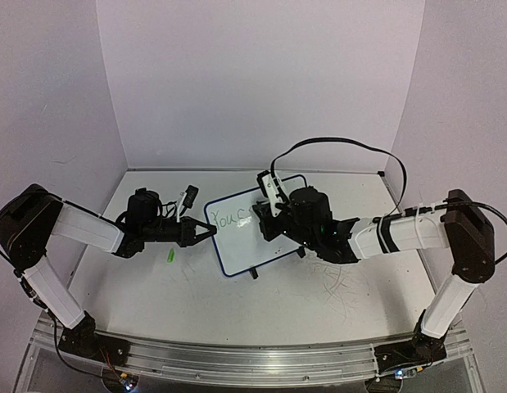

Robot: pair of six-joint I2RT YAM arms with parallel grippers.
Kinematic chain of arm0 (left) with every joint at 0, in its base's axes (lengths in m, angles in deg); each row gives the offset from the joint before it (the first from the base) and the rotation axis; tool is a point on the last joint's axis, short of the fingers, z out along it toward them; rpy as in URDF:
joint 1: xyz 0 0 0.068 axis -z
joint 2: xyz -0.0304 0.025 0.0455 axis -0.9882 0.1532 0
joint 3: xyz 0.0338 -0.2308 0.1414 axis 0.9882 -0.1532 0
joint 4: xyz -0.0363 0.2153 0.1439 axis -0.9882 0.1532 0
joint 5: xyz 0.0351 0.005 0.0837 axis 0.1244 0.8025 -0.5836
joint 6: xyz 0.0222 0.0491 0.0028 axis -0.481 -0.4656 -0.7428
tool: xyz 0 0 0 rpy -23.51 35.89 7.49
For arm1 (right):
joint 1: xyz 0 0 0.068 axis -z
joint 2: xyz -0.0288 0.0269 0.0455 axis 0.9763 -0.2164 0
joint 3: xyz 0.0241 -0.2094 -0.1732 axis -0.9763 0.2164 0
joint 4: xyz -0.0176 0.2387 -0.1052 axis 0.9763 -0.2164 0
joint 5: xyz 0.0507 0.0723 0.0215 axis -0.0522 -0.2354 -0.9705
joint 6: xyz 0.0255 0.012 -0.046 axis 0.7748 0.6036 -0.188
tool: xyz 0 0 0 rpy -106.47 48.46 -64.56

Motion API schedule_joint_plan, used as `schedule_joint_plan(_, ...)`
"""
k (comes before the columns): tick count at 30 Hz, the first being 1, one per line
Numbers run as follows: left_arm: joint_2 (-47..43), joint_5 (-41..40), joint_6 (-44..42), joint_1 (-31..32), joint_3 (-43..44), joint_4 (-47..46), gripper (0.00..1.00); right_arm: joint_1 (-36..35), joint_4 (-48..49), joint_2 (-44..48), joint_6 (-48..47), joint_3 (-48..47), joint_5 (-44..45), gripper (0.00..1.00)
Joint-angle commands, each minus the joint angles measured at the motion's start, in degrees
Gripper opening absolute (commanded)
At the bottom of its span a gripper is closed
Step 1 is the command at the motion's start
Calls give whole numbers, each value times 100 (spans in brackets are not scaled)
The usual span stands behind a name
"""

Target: Write a sentence on the whiteboard

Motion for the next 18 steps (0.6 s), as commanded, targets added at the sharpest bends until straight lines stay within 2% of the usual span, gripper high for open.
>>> schedule_joint_plan(1,-14,-200,-325,-9,109,357,0,40,173,-67,70,-201,198,0)
schedule_joint_plan(18,-5,-186,-321,-9,126,358,0,37,127,-225,-31,-364,143,0)
